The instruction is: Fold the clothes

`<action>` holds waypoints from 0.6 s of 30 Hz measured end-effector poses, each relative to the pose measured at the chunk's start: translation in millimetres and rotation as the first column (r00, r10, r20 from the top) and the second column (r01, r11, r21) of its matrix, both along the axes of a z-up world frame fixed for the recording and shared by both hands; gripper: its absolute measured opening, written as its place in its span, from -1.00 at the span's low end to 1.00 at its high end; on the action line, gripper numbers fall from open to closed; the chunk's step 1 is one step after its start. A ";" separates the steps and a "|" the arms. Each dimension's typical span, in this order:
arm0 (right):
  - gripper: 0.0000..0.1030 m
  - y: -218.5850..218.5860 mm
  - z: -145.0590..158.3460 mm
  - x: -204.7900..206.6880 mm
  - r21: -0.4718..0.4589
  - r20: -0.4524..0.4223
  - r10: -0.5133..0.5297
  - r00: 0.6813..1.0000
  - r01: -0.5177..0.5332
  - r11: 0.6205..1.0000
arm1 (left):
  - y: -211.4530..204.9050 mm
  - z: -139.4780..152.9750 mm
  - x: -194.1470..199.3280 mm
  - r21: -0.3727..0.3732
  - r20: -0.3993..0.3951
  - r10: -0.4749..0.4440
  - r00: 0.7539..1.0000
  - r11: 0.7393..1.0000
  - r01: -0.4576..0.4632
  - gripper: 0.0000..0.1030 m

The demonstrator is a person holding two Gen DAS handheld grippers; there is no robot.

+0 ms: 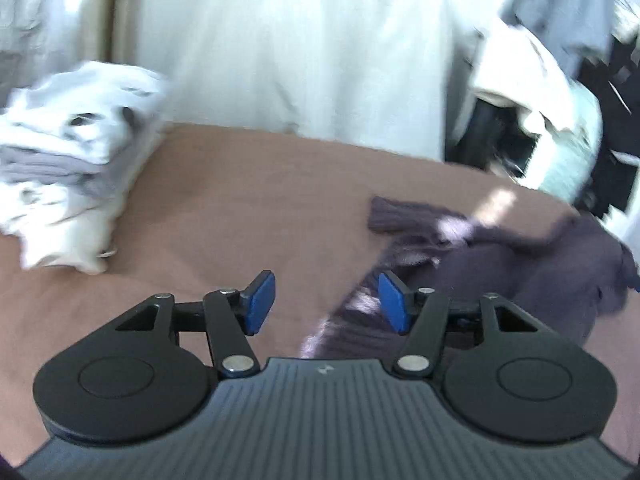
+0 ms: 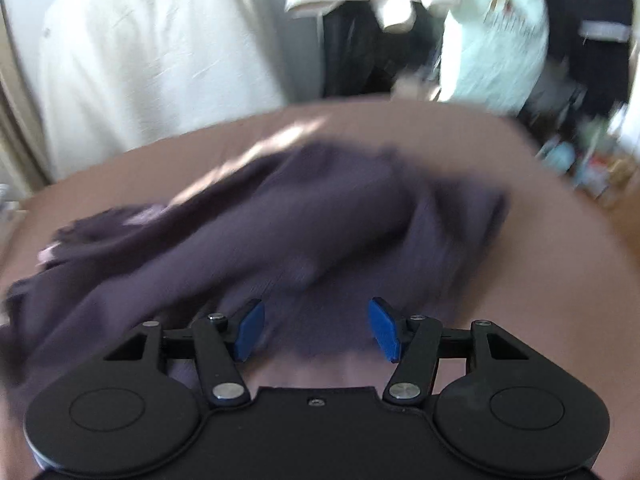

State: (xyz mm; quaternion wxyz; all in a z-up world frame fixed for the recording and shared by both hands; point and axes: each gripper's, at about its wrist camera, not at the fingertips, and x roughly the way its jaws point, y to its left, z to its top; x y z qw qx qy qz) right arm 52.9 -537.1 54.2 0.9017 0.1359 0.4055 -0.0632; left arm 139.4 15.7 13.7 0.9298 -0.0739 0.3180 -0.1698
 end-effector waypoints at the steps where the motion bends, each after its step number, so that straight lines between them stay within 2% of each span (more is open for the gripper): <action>1: 0.22 0.4 -2.7 -2.8 0.022 -0.004 0.010 1.000 -0.010 1.000 | -3.7 -5.6 11.1 -0.025 -0.048 -0.033 0.998 0.999 0.032 0.15; 4: 0.22 3.3 2.8 -2.2 0.003 -0.008 0.063 0.998 -0.063 0.998 | -15.2 -19.8 40.5 -0.071 -0.098 -0.093 0.991 0.994 0.087 0.25; 6: 0.25 2.5 10.5 0.8 -0.057 -0.001 0.088 0.996 -0.088 0.995 | -21.2 -29.9 61.6 -0.062 -0.171 -0.051 0.984 0.997 0.040 0.32; 8: 0.30 -4.4 14.2 2.7 -0.062 0.014 0.042 0.999 -0.042 0.997 | -15.0 -43.1 82.0 -0.116 -0.244 -0.023 0.970 0.993 -0.006 0.32; 10: 0.31 -15.2 16.3 0.3 0.021 0.026 -0.059 0.998 0.058 0.998 | -9.6 -55.8 96.3 -0.208 -0.301 -0.054 0.952 0.978 -0.011 0.32; 13: 0.31 -24.1 7.3 6.3 0.201 -0.045 -0.096 0.994 0.103 0.974 | -19.5 -67.4 102.9 -0.276 -0.325 -0.160 0.932 0.959 0.068 0.37; 14: 0.31 -24.4 1.7 8.7 0.225 -0.068 -0.100 0.993 0.113 0.968 | -24.5 -71.2 101.1 -0.277 -0.330 -0.184 0.926 0.956 0.092 0.42; 16: 0.32 -25.0 -12.4 12.2 0.263 -0.108 -0.108 0.988 0.133 0.955 | -36.6 -75.5 99.0 -0.233 -0.335 -0.203 0.920 0.964 0.128 0.43; 18: 0.32 -26.9 -31.2 15.1 0.309 -0.127 -0.133 0.983 0.167 0.936 | -42.7 -82.2 97.5 -0.190 -0.349 -0.162 0.923 0.977 0.099 0.38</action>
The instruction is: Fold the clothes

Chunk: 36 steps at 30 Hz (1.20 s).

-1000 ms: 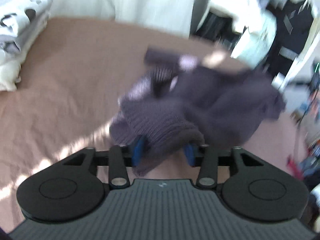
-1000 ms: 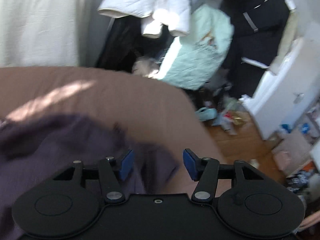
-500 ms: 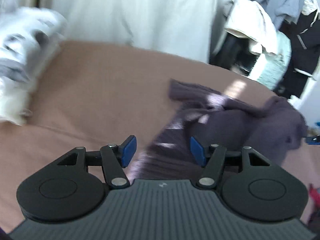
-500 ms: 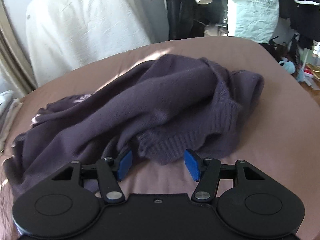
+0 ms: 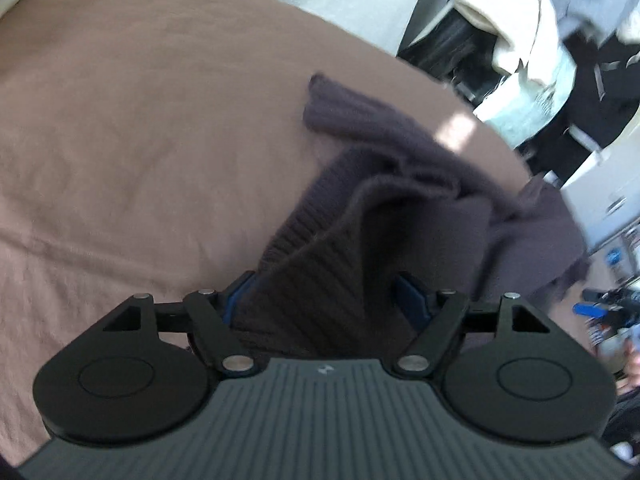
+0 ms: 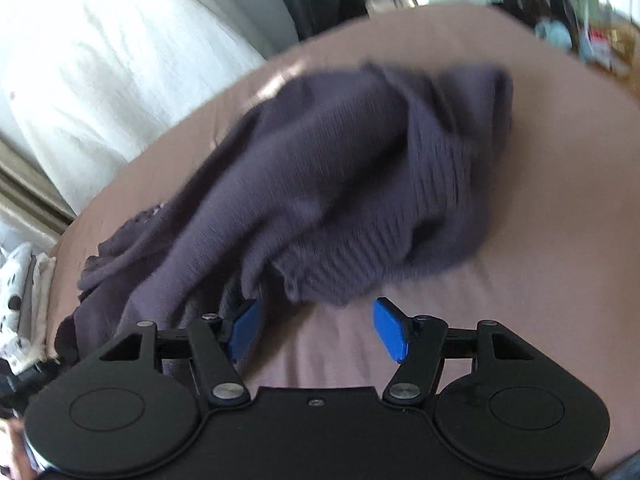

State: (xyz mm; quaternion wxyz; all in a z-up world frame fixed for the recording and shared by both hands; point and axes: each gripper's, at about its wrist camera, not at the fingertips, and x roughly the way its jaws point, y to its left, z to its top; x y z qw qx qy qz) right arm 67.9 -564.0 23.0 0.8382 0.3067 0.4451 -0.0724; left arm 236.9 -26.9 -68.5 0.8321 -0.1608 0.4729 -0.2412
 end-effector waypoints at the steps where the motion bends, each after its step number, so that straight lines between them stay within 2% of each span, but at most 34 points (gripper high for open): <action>1: 0.32 -1.0 -9.6 1.4 0.025 -0.005 -0.017 1.000 0.017 1.000 | -1.6 -1.3 -1.4 0.012 0.005 0.020 1.000 1.000 -0.020 0.34; 2: 0.32 -1.3 -19.4 5.0 0.026 -0.002 -0.037 0.999 0.037 0.999 | -4.2 -0.7 -4.3 0.030 0.029 0.031 0.999 0.999 -0.032 -0.07; 3: 0.32 -1.2 -29.2 9.7 0.012 0.007 -0.058 0.998 0.057 0.998 | -9.1 1.3 -7.5 0.065 0.061 0.023 0.998 0.998 -0.027 -0.67; 4: 0.32 -0.4 -38.1 16.6 -0.027 0.014 -0.076 0.997 0.076 0.997 | -13.7 4.2 -10.7 0.087 0.086 0.012 0.996 0.996 -0.019 -0.81; 6: 0.25 6.7 -40.7 31.8 -0.158 0.048 -0.074 0.996 0.080 0.984 | -15.2 16.5 -20.4 0.117 0.140 0.041 0.989 0.991 -0.057 -0.85; 7: -0.07 10.8 -40.4 39.3 -0.225 0.067 -0.066 0.996 0.080 0.971 | -12.2 25.8 -26.0 0.133 0.185 0.074 0.980 0.986 -0.099 -0.85; 8: -0.58 16.0 -32.0 42.5 -0.295 0.095 -0.076 0.993 0.101 0.950 | -7.7 36.3 -31.8 0.146 0.237 0.113 0.965 0.978 -0.150 -0.85; 9: -0.94 21.8 -18.7 43.1 -0.363 0.130 -0.094 0.987 0.135 0.922 | -0.3 48.1 -36.2 0.138 0.277 0.155 0.948 0.970 -0.199 -0.85; 10: -0.93 27.7 -5.5 43.7 -0.428 0.165 -0.109 0.980 0.171 0.887 | 8.4 60.4 -40.0 0.120 0.311 0.200 0.929 0.962 -0.247 -0.85; 12: -0.93 29.8 34.8 40.5 -0.391 0.259 -0.165 0.952 0.259 0.883 | 28.2 87.0 -48.0 0.083 0.392 0.267 0.881 0.943 -0.322 -0.85; 13: -0.94 33.2 54.8 41.6 -0.402 0.292 -0.149 0.945 0.262 0.877 | 36.2 97.9 -51.1 0.073 0.423 0.294 0.857 0.932 -0.356 -0.85; 14: -0.95 40.3 78.5 43.2 -0.456 0.328 -0.102 0.939 0.252 0.853 | 43.9 107.1 -54.8 0.069 0.455 0.324 0.829 0.916 -0.396 -0.86; 16: -1.00 54.4 121.4 45.7 -0.562 0.400 -0.016 0.916 0.259 0.785 | 60.2 124.8 -63.1 0.056 0.523 0.383 0.762 0.876 -0.479 -0.86; 17: -1.00 58.7 143.2 48.0 -0.597 0.435 0.023 0.900 0.269 0.756 | 68.7 129.6 -65.2 0.047 0.533 0.404 0.744 0.863 -0.503 -0.86; 19: -1.00 58.1 176.6 57.9 -0.612 0.479 0.086 0.874 0.262 0.746 | 86.1 135.4 -67.3 0.028 0.530 0.439 0.725 0.846 -0.533 -0.85; 20: -1.00 54.9 185.9 66.0 -0.612 0.476 0.123 0.871 0.227 0.758 | 89.4 131.7 -64.4 0.027 0.521 0.457 0.721 0.835 -0.549 -0.85; 21: -1.00 52.4 188.3 76.3 -0.618 0.453 0.153 0.878 0.186 0.764 | 87.7 121.5 -56.6 0.051 0.503 0.456 0.734 0.832 -0.553 -0.84; 22: -0.94 53.5 184.6 83.6 -0.637 0.428 0.156 0.890 0.175 0.751 | 85.4 108.0 -49.7 0.097 0.478 0.447 0.756 0.829 -0.551 -0.84; 23: -0.75 55.9 178.4 89.1 -0.660 0.405 0.147 0.903 0.177 0.730 | 83.5 93.7 -43.9 0.149 0.449 0.438 0.779 0.823 -0.549 -0.83; 24: -0.67 57.5 168.5 93.7 -0.662 0.373 0.145 0.916 0.153 0.733 | 83.0 77.6 -39.5 0.197 0.410 0.428 0.805 0.820 -0.537 -0.80; 25: -0.37 58.6 155.3 96.0 -0.642 0.341 0.155 0.927 0.109 0.759 | 83.3 60.6 -35.9 0.243 0.365 0.419 0.832 0.819 -0.519 -0.79; 26: -0.16 61.3 138.2 95.0 -0.613 0.311 0.170 0.935 0.061 0.788 | 82.9 46.1 -33.7 0.276 0.323 0.421 0.848 0.815 -0.510 -0.68; 28: -0.07 65.4 103.9 84.4 -0.574 0.253 0.199 0.947 -0.019 0.819 | 86.3 31.4 -36.3 0.304 0.279 0.423 0.862 0.813 -0.497 -0.60; 30: -0.07 72.1 67.1 69.2 -0.552 0.183 0.243 0.953 -0.105 0.827 | 86.3 33.7 -48.8 0.315 0.316 0.412 0.855 0.805 -0.504 -0.46; 31: -0.07 77.2 48.8 60.9 -0.553 0.146 0.268 0.952 -0.146 0.820 | 85.1 40.1 -58.0 0.304 0.352 0.418 0.837 0.795 -0.525 -0.44; 32: -0.07 84.0 33.1 48.7 -0.585 0.107 0.283 0.953 -0.170 0.793 | 83.6 47.4 -67.7 0.286 0.389 0.430 0.815 0.785 -0.550 -0.44; 33: -0.07 92.0 18.9 34.3 -0.631 0.066 0.290 0.955 -0.185 0.753 | 81.7 55.1 -76.0 0.242 0.410 0.427 0.806 0.801 -0.548 -0.43; 35: -0.06 103.2 -5.4 18.6 -0.673 -0.008 0.305 0.952 -0.231 0.703 | 77.3 71.1 -91.3 0.132 0.438 0.409 0.801 0.852 -0.507 -0.37; 36: -0.06 108.3 -17.0 12.2 -0.687 -0.045 0.311 0.949 -0.255 0.681 | 70.9 76.4 -97.4 0.103 0.444 0.388 0.808 0.874 -0.476 -0.36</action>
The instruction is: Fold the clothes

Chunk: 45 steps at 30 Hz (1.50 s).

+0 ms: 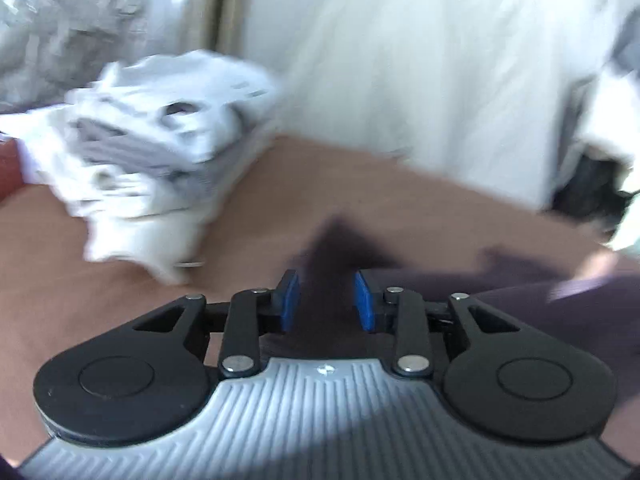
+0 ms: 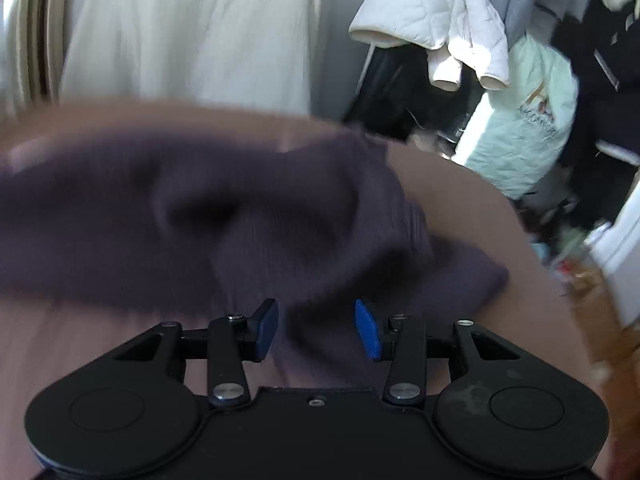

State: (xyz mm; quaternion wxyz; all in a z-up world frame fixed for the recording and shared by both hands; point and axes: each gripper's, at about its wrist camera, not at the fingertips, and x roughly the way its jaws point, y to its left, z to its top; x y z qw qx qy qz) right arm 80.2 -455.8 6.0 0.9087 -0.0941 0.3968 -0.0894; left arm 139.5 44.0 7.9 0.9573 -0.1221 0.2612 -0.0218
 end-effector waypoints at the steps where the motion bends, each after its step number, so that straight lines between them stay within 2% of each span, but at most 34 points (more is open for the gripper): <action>1: -0.06 1.3 -8.8 -1.7 -0.008 -0.026 0.015 1.000 -0.015 1.000 | -8.4 4.1 -5.3 -0.014 0.009 -0.041 0.999 0.999 0.041 -0.36; 4: -0.04 1.3 -31.8 5.3 -0.065 -0.092 0.037 0.995 -0.043 0.997 | -45.6 5.9 -16.1 0.005 -0.029 -0.174 0.984 0.985 0.174 -0.33; 8: 0.25 3.4 -49.3 16.9 -0.219 -0.107 0.027 0.994 -0.050 0.974 | -88.9 -21.7 -25.3 0.011 -0.140 -0.329 0.934 0.943 0.334 -0.22; 11: 0.32 7.5 -61.5 26.5 -0.358 -0.122 0.013 0.992 -0.057 0.932 | -103.3 -50.5 -22.9 -0.037 -0.240 -0.331 0.912 0.942 0.332 -0.22; 13: 0.32 7.1 -66.9 33.7 -0.377 -0.120 0.026 0.992 -0.070 0.924 | -105.3 -58.1 -20.5 -0.060 -0.249 -0.339 0.907 0.940 0.335 -0.21; 16: 0.28 -2.3 -68.2 50.3 -0.354 -0.109 0.019 0.994 -0.057 0.934 | -107.5 -61.9 -18.3 -0.097 -0.253 -0.342 0.905 0.940 0.328 -0.20; 18: -0.23 -16.2 -58.1 60.3 -0.269 -0.088 -0.046 0.995 0.021 0.963 | -102.3 -65.0 -13.5 -0.187 -0.252 -0.344 0.904 0.934 0.304 -0.20; 19: -0.62 -22.9 -52.0 63.7 -0.211 -0.084 -0.090 0.992 0.071 0.975 | -99.6 -66.6 -12.1 -0.233 -0.250 -0.354 0.901 0.926 0.299 -0.20; 20: -0.63 -27.6 -45.4 64.7 -0.147 -0.085 -0.129 0.988 0.115 0.982 | -97.7 -67.9 -10.6 -0.264 -0.251 -0.359 0.899 0.919 0.293 -0.20; 22: -0.65 -33.1 -28.3 61.2 0.000 -0.100 -0.176 0.979 0.177 0.984 | -98.1 -68.7 -11.7 -0.273 -0.248 -0.367 0.897 0.914 0.299 -0.20; 23: -0.65 -38.5 -16.8 58.2 0.117 -0.137 -0.221 0.966 0.237 0.964 | -99.8 -67.6 -13.8 -0.259 -0.244 -0.369 0.897 0.916 0.307 -0.20; 24: -0.64 -44.1 -3.8 53.6 0.262 -0.174 -0.247 0.953 0.287 0.921 | -101.4 -66.1 -16.6 -0.243 -0.241 -0.371 0.897 0.918 0.314 -0.20; 25: -0.64 -49.0 8.9 48.3 0.407 -0.206 -0.253 0.945 0.317 0.857 | -103.1 -64.1 -19.0 -0.238 -0.237 -0.374 0.897 0.917 0.320 -0.20; 28: -0.65 -42.9 49.9 35.3 0.680 -0.190 -0.165 0.968 0.251 0.689 | -108.2 -56.9 -25.7 -0.245 -0.224 -0.393 0.892 0.909 0.338 -0.20; 29: -0.64 -36.0 63.3 30.5 0.737 -0.166 -0.132 0.977 0.211 0.642 | -109.8 -53.6 -28.2 -0.256 -0.215 -0.406 0.888 0.901 0.350 -0.20; 31: -0.64 -17.8 89.5 20.1 0.821 -0.103 -0.068 0.992 0.123 0.557 | -111.5 -43.9 -34.6 -0.302 -0.172 -0.452 0.875 0.870 0.390 -0.20; 32: -0.64 -10.1 98.9 18.6 0.863 -0.065 -0.030 0.997 0.071 0.500 | -112.3 -38.1 -37.7 -0.325 -0.143 -0.477 0.867 0.850 0.415 -0.20; 34: -0.64 3.6 113.2 20.0 0.932 0.023 0.047 0.999 -0.039 0.360 | -113.5 -25.6 -44.1 -0.367 -0.063 -0.525 0.849 0.803 0.469 -0.20; 35: -0.64 10.5 120.3 20.7 0.955 0.072 0.079 0.994 -0.091 0.283 | -113.6 -20.3 -47.1 -0.386 -0.020 -0.546 0.837 0.777 0.498 -0.12; 36: -0.64 15.8 125.0 21.4 0.960 0.105 0.099 0.990 -0.126 0.251 | -113.7 -17.0 -49.5 -0.402 0.017 -0.566 0.824 0.751 0.524 0.06; 37: -0.64 20.8 126.1 22.1 0.956 0.116 0.106 0.988 -0.140 0.259 | -113.9 -14.3 -51.7 -0.416 0.050 -0.584 0.810 0.725 0.549 0.12; 39: -0.64 22.3 120.1 22.9 0.953 0.106 0.092 0.990 -0.128 0.275 | -118.1 -14.6 -51.9 -0.420 0.052 -0.609 0.791 0.706 0.571 0.16; 41: -0.64 19.0 109.8 24.6 0.966 0.096 0.068 0.993 -0.110 0.236 | -122.9 -18.7 -52.0 -0.397 0.029 -0.620 0.784 0.713 0.578 0.16; 43: -0.64 14.6 110.8 12.9 0.959 0.128 0.102 0.987 -0.149 0.241 | -123.4 -23.8 -48.6 -0.390 -0.018 -0.613 0.790 0.732 0.559 0.16; 44: -0.64 20.0 111.2 9.4 0.944 0.137 0.136 0.981 -0.171 0.283 | -120.6 -25.2 -46.5 -0.398 -0.029 -0.605 0.796 0.738 0.546 0.16; 45: -0.64 29.9 110.5 8.5 0.919 0.138 0.177 0.975 -0.192 0.344 | -116.3 -25.9 -44.5 -0.411 -0.033 -0.594 0.804 0.741 0.530 0.16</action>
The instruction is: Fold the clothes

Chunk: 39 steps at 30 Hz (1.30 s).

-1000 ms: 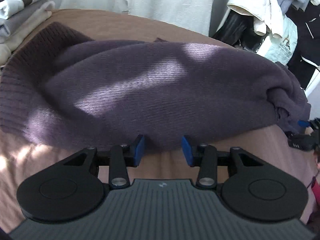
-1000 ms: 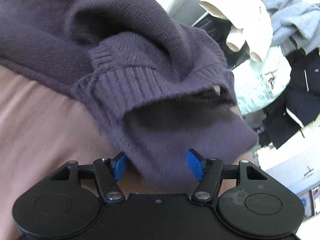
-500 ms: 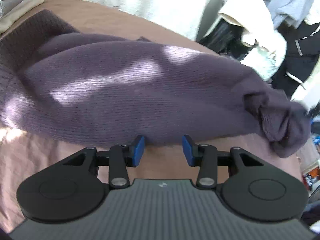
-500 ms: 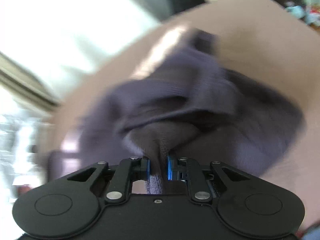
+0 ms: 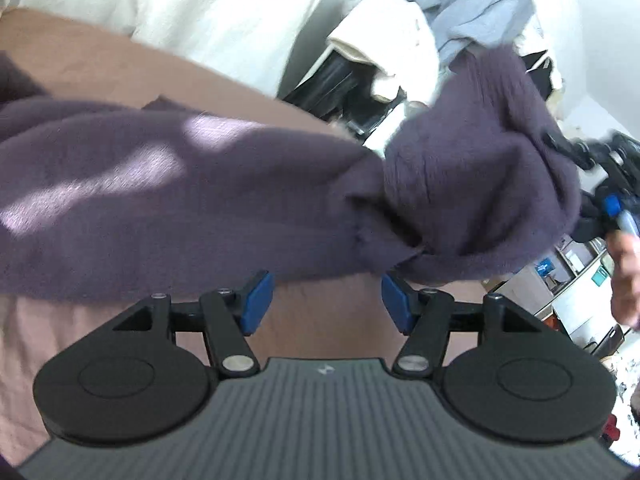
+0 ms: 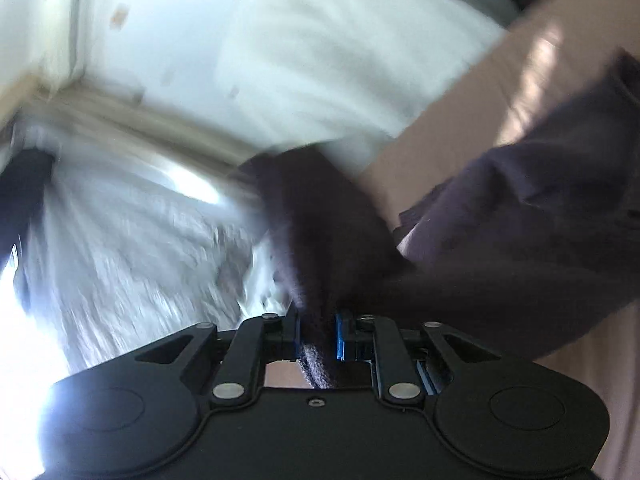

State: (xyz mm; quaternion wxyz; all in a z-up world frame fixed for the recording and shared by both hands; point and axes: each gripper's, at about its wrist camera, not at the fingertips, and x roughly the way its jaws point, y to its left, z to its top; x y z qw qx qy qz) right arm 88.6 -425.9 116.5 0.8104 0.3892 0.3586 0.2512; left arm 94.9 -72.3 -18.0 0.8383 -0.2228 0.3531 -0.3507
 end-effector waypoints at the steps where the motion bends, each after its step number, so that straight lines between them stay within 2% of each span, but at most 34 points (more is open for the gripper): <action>1: -0.63 8.3 -6.8 2.6 -0.055 -0.011 0.037 0.999 -0.038 0.998 | 6.1 -0.5 2.4 -0.019 -0.017 0.019 1.000 1.000 -0.019 0.16; 3: -0.63 36.6 -38.0 9.7 -0.122 -0.121 0.140 0.983 -0.155 0.980 | 20.8 -2.4 7.0 -0.038 -0.066 0.063 0.996 0.997 -0.065 0.16; 4: -0.53 47.6 -58.6 12.0 -0.128 -0.195 0.187 0.963 -0.214 0.968 | 27.3 -4.1 11.0 -0.032 -0.095 0.090 0.991 0.995 -0.094 0.16; 6: -0.44 63.5 -104.7 4.8 -0.079 -0.349 0.297 0.889 -0.343 0.936 | 40.2 -9.0 17.5 0.012 -0.127 0.125 0.984 0.992 -0.125 0.16; 7: -0.34 63.7 -121.2 0.5 -0.044 -0.390 0.318 0.864 -0.362 0.931 | 46.4 -11.0 20.3 0.032 -0.126 0.146 0.981 0.989 -0.143 0.16; 8: -0.32 57.8 -130.2 -2.2 -0.016 -0.408 0.315 0.857 -0.352 0.936 | 51.4 -13.3 22.7 0.041 -0.132 0.163 0.978 0.986 -0.159 0.16; 9: -0.32 49.1 -135.8 -4.0 0.009 -0.416 0.302 0.858 -0.328 0.945 | 55.8 -15.8 24.9 0.045 -0.141 0.178 0.974 0.984 -0.173 0.16; 11: -0.26 21.5 -127.7 -7.1 0.051 -0.382 0.251 0.889 -0.251 0.967 | 57.1 -22.1 30.4 0.010 -0.178 0.163 0.971 0.986 -0.163 0.16; 13: -0.05 -7.3 -100.7 -25.2 0.038 -0.328 0.178 0.928 -0.175 0.984 | 48.5 -28.8 34.3 -0.030 -0.210 0.122 0.970 0.991 -0.131 0.16; 14: 0.05 -23.1 -87.0 -27.7 -0.008 -0.299 0.122 0.946 -0.130 0.991 | 38.5 -31.3 34.3 -0.025 -0.211 0.085 0.974 0.995 -0.092 0.16; 16: 0.09 -47.0 -66.9 -24.2 -0.163 -0.243 0.008 0.970 -0.049 0.985 | 15.4 -35.6 30.6 0.010 -0.207 -0.003 0.978 1.000 0.005 0.18; 18: 0.16 -65.1 -52.4 -21.3 -0.359 -0.177 -0.105 0.979 0.035 0.933 | -10.8 -42.9 25.1 0.067 -0.213 -0.091 0.973 0.992 0.108 0.18; 19: 0.20 -72.7 -49.7 -17.9 -0.440 -0.148 -0.146 0.978 0.067 0.895 | -22.2 -48.3 22.7 0.084 -0.229 -0.131 0.965 0.985 0.153 0.18; 20: 0.21 -81.7 -51.8 -12.3 -0.478 -0.136 -0.181 0.974 0.095 0.873 | -32.0 -53.2 20.3 0.100 -0.246 -0.161 0.956 0.977 0.190 0.18; 21: 0.23 -91.8 -55.4 -6.3 -0.495 -0.133 -0.217 0.967 0.125 0.860 | -41.8 -58.2 18.0 0.117 -0.262 -0.188 0.947 0.967 0.224 0.18; 22: 0.28 -102.8 -61.4 0.1 -0.477 -0.151 -0.241 0.959 0.143 0.867 | -48.6 -59.5 14.8 0.140 -0.255 -0.202 0.946 0.960 0.242 0.20; 24: 0.29 -125.3 -78.2 11.0 -0.377 -0.216 -0.274 0.937 0.179 0.909 | -59.5 -57.0 7.4 0.189 -0.214 -0.232 0.949 0.943 0.273 0.29; 26: 0.30 -140.2 -101.3 14.7 -0.231 -0.289 -0.306 0.907 0.244 0.942 | -70.3 -51.3 0.0 0.239 -0.167 -0.288 0.943 0.916 0.322 0.29; 28: 0.31 -139.5 -121.7 14.2 -0.123 -0.334 -0.319 0.887 0.294 0.948 | -78.9 -49.8 -7.7 0.276 -0.134 -0.330 0.935 0.893 0.355 0.33; 30: 0.31 -134.6 -125.9 14.0 -0.095 -0.318 -0.319 0.893 0.304 0.948 | -85.2 -52.5 -11.9 0.300 -0.122 -0.335 0.934 0.885 0.356 0.42; 31: 0.30 -130.3 -125.5 16.9 -0.123 -0.309 -0.322 0.895 0.298 0.947 | -86.9 -55.2 -13.1 0.303 -0.118 -0.329 0.937 0.886 0.350 0.43; 33: 0.29 -122.4 -122.1 28.1 -0.240 -0.293 -0.337 0.895 0.272 0.932 | -90.1 -57.6 -13.8 0.292 -0.105 -0.318 0.942 0.896 0.335 0.56; 35: 0.26 -115.6 -120.3 41.1 -0.383 -0.291 -0.363 0.885 0.240 0.892 | -90.5 -59.8 -17.2 0.281 -0.089 -0.319 0.944 0.901 0.331 0.58; 36: 0.11 -112.3 -119.7 47.8 -0.453 -0.290 -0.375 0.880 0.219 0.864 | -92.4 -61.1 -18.2 0.286 -0.078 -0.320 0.944 0.900 0.328 0.56; 37: -0.55 -107.9 -119.6 54.3 -0.511 -0.301 -0.362 0.882 0.171 0.842 | -94.1 -61.3 -19.6 0.305 -0.063 -0.326 0.943 0.893 0.329 0.46; 38: -0.66 -101.3 -117.3 59.5 -0.560 -0.318 -0.330 0.889 0.105 0.822 | -96.3 -59.7 -23.1 0.351 -0.042 -0.338 0.940 0.876 0.331 -0.08; 39: -0.70 -94.7 -111.2 61.5 -0.590 -0.317 -0.304 0.899 0.064 0.805 | -99.1 -57.0 -26.7 0.414 -0.022 -0.355 0.935 0.847 0.332 -0.65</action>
